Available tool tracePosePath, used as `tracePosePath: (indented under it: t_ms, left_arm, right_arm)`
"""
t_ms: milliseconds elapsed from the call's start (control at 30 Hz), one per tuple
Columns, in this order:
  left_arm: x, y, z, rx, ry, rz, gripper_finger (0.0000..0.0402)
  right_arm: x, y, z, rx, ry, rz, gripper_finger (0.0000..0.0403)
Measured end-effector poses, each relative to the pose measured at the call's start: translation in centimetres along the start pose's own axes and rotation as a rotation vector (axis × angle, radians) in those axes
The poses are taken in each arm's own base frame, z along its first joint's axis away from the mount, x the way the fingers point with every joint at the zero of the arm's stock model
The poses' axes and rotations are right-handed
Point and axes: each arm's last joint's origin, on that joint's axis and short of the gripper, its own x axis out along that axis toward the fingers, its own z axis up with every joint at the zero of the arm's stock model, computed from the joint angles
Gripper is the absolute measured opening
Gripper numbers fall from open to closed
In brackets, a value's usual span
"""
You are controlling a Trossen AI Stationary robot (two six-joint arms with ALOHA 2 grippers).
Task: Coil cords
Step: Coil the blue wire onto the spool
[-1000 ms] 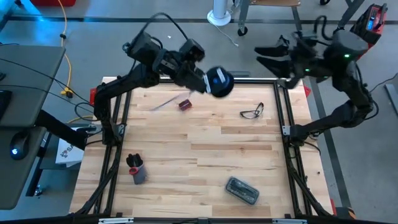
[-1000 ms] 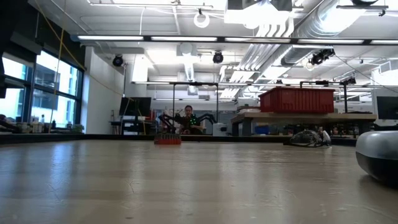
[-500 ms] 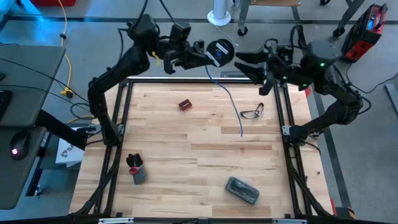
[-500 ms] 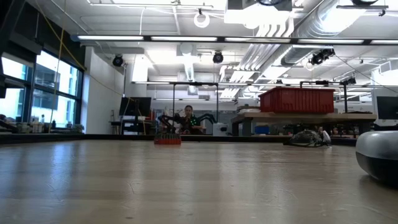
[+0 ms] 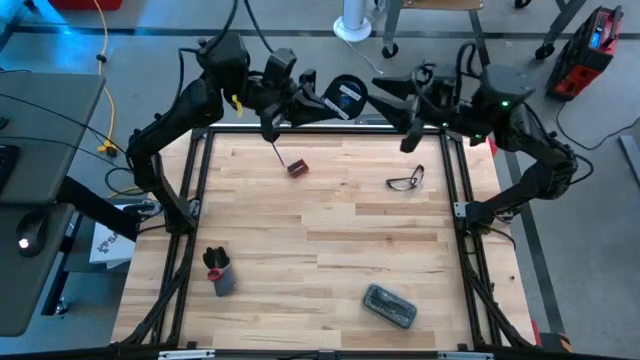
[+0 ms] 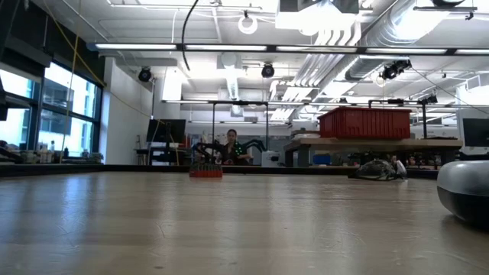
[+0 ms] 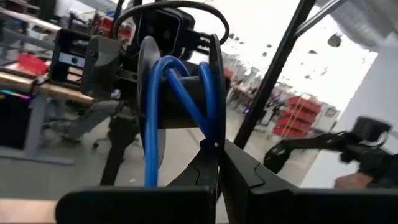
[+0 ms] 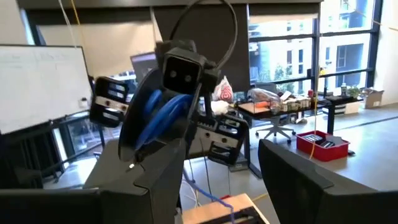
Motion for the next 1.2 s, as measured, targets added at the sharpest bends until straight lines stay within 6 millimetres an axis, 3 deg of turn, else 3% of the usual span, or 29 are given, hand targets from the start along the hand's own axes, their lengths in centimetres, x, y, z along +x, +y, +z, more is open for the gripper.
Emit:
tracePosePath:
  t_ms: [333, 700, 1200]
  left_arm:
    - [0.3, -0.4, -0.4, 0.067, -0.004, 0.054, 0.0]
    - [0.4, 0.0, -0.3, 0.084, -0.03, 0.12, 0.0]
    - [1.5, -1.8, -0.7, 0.09, -0.059, 0.079, 0.0]
  right_arm:
    - [0.1, 0.2, 0.1, 0.033, -0.005, 0.066, 0.0204]
    - [-2.3, -0.1, 1.5, 0.021, -0.052, 0.086, 0.0204]
    - [-0.5, -0.2, 0.3, 0.009, -0.007, 0.073, 0.0204]
